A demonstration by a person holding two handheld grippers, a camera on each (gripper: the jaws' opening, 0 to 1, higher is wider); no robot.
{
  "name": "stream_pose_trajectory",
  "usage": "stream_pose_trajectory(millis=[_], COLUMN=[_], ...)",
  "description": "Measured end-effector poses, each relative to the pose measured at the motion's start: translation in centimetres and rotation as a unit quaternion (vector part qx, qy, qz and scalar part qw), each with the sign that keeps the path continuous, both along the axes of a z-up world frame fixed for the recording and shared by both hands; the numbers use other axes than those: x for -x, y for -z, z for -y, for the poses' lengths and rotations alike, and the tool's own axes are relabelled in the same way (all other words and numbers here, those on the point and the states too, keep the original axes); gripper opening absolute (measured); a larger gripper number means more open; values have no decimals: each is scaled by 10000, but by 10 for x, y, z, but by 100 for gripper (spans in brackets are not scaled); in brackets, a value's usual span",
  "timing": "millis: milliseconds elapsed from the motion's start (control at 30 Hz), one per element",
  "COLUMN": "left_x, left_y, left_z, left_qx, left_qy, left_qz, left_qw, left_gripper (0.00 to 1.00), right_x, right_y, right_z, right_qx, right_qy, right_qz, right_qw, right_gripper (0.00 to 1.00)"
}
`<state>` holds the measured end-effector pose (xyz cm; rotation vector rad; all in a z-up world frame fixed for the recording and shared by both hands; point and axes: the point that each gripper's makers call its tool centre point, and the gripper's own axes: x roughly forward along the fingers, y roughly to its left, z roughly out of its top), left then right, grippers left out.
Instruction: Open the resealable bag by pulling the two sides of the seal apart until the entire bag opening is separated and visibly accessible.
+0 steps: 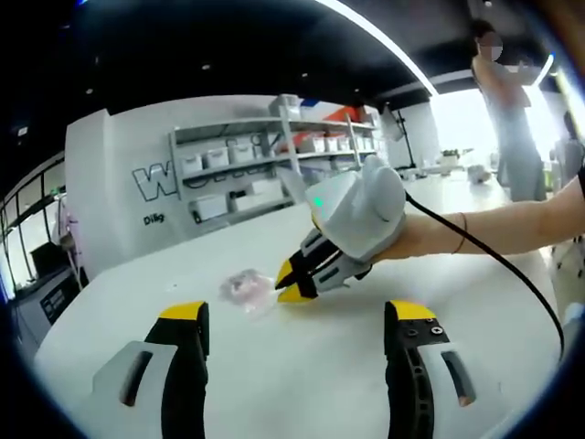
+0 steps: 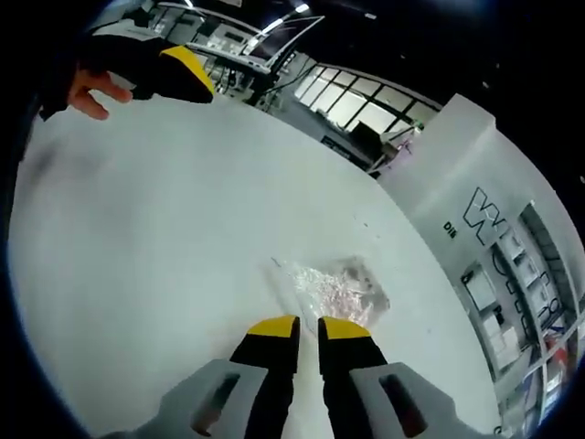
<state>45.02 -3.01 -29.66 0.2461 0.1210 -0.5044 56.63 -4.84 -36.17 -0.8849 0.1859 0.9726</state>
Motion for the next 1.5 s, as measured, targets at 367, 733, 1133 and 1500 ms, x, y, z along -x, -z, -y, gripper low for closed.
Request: stream_pose_trajectory(millis=[367, 733, 1133, 1500], left_x=[0, 0, 0, 0], left_y=[1, 2, 3, 3], left_z=[-1, -1, -1, -1], left_qx=[-50, -56, -78, -80], left_qy=[-11, -10, -10, -6], left_qz=[-11, -15, -21, -25], left_qw=[10000, 10000, 10000, 10000], left_gripper=[78, 77, 77, 77], right_x=[-1, -1, -2, -3], right_y=[2, 3, 5, 5], right_z=[-4, -3, -2, -3], right_qx=[61, 105, 176, 171], right_qy=[-32, -34, -32, -34], right_qz=[-8, -3, 1, 13], right_qw=[10000, 9999, 9998, 9998], right_gripper=[4, 3, 2, 0])
